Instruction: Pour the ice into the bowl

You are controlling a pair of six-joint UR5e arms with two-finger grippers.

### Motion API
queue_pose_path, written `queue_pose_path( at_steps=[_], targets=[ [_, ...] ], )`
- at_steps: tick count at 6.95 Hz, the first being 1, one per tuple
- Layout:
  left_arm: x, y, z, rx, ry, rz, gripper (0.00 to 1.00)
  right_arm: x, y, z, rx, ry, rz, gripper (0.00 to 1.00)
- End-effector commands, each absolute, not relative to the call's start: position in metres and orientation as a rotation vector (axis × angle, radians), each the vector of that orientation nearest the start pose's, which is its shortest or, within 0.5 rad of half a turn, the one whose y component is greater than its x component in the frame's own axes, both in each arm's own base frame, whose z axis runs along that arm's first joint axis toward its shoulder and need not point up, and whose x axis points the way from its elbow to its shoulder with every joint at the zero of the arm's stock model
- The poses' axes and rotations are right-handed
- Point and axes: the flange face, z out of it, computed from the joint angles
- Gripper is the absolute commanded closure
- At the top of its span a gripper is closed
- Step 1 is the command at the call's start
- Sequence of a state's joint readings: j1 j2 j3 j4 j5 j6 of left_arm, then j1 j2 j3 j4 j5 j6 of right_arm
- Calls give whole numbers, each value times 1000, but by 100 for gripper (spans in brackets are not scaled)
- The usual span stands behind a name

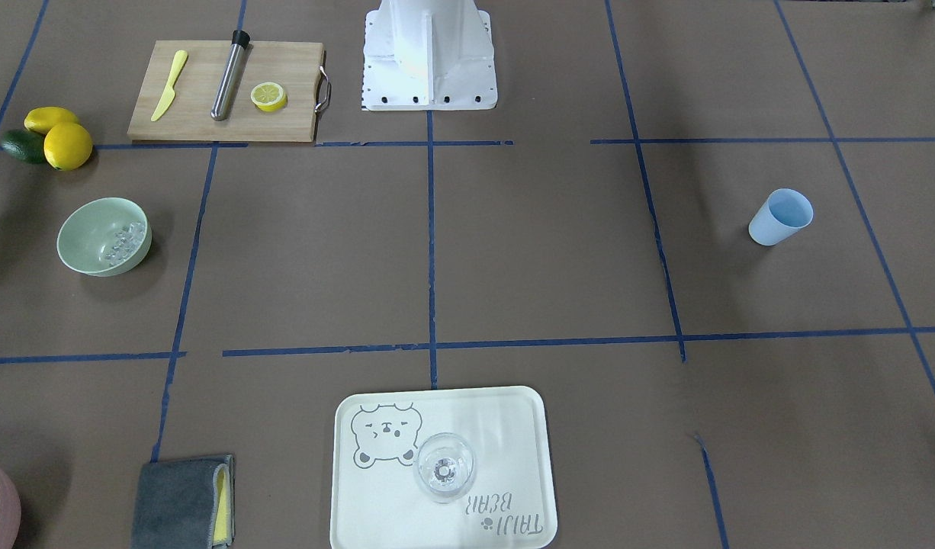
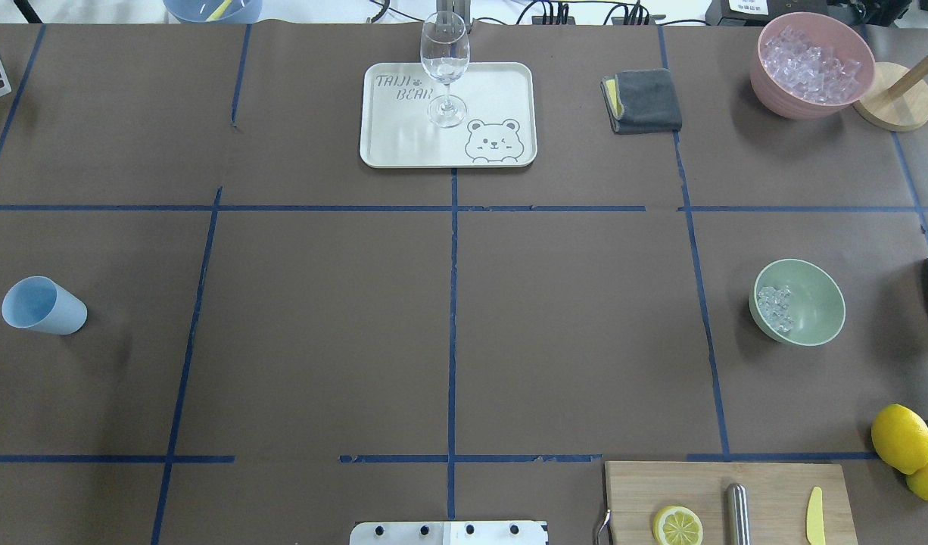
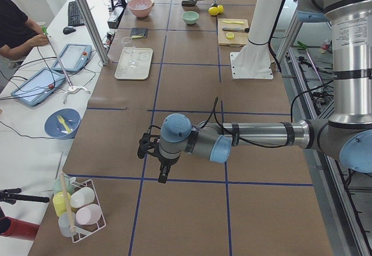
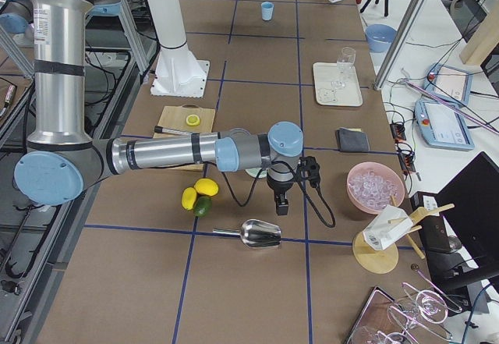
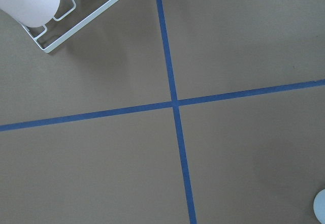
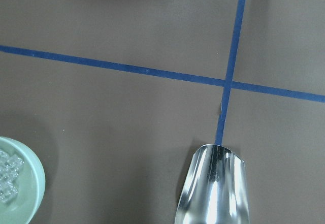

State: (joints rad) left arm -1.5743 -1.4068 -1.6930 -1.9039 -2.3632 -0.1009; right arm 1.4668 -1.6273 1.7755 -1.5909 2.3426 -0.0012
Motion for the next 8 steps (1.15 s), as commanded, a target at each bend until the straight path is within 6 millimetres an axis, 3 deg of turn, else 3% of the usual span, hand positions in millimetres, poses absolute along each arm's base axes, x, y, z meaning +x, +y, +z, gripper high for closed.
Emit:
queue_pose_path(
  at_steps=[1,3,4,5,8],
  targets=[
    [-65,-430,643,226,802,-45,0,13,-489,579,82,-772,-180,0],
    [-62,-434,634,309,804,-3,0,12,-496,576,88,-772,-181,0],
    [-62,-434,646,292,800,-11,0,11,-496,571,100,-786,-184,0],
    [-62,-443,640,305,802,-3,0,11,-497,571,95,-789,-177,0],
    [-64,-429,652,267,802,-25,0,3,-498,573,77,-790,-182,0]
  ],
)
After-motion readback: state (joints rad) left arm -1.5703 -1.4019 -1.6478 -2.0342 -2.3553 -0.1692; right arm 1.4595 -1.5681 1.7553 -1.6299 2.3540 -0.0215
